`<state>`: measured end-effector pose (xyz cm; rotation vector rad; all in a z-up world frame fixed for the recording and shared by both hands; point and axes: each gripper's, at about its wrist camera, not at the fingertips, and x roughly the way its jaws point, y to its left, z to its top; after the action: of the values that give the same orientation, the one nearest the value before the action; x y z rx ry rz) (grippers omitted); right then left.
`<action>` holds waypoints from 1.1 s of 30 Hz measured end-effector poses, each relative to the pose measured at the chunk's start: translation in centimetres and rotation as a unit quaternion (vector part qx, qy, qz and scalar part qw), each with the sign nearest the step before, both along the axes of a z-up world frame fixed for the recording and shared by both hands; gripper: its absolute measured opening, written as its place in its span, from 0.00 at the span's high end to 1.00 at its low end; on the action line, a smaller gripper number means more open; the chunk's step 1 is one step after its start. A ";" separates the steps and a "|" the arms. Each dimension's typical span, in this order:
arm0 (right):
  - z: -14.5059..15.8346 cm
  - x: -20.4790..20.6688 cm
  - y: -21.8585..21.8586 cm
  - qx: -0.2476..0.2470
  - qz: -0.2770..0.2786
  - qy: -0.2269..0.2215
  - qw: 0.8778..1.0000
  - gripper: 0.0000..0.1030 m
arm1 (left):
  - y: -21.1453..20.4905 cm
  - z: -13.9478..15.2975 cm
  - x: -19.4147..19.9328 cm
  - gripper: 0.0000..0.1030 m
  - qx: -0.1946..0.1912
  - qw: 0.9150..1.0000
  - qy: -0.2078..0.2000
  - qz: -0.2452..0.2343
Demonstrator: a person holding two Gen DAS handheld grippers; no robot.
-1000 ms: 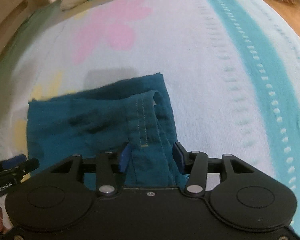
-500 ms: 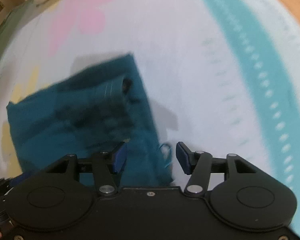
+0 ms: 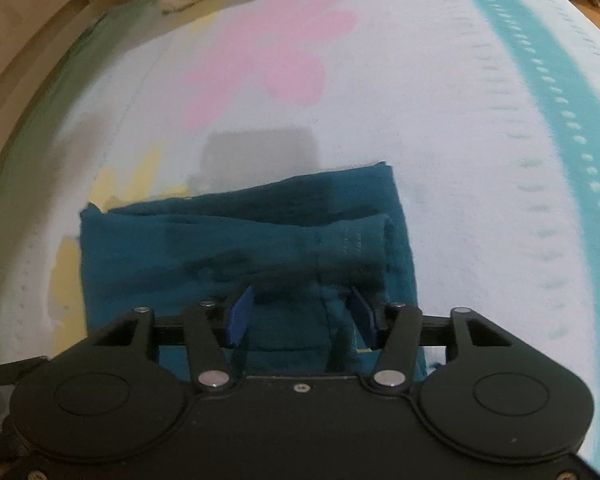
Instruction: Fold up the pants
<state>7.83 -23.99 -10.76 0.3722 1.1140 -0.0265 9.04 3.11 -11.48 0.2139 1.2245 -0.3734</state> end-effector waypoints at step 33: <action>-2.5 -0.6 -5.2 0.056 -0.038 0.071 0.995 0.29 | 7.9 0.9 2.2 0.51 -0.091 0.978 -0.022 0.184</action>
<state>7.19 -29.16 -13.25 0.5196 1.2443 -0.0593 11.22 11.04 -10.54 -0.1613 1.1498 -0.1549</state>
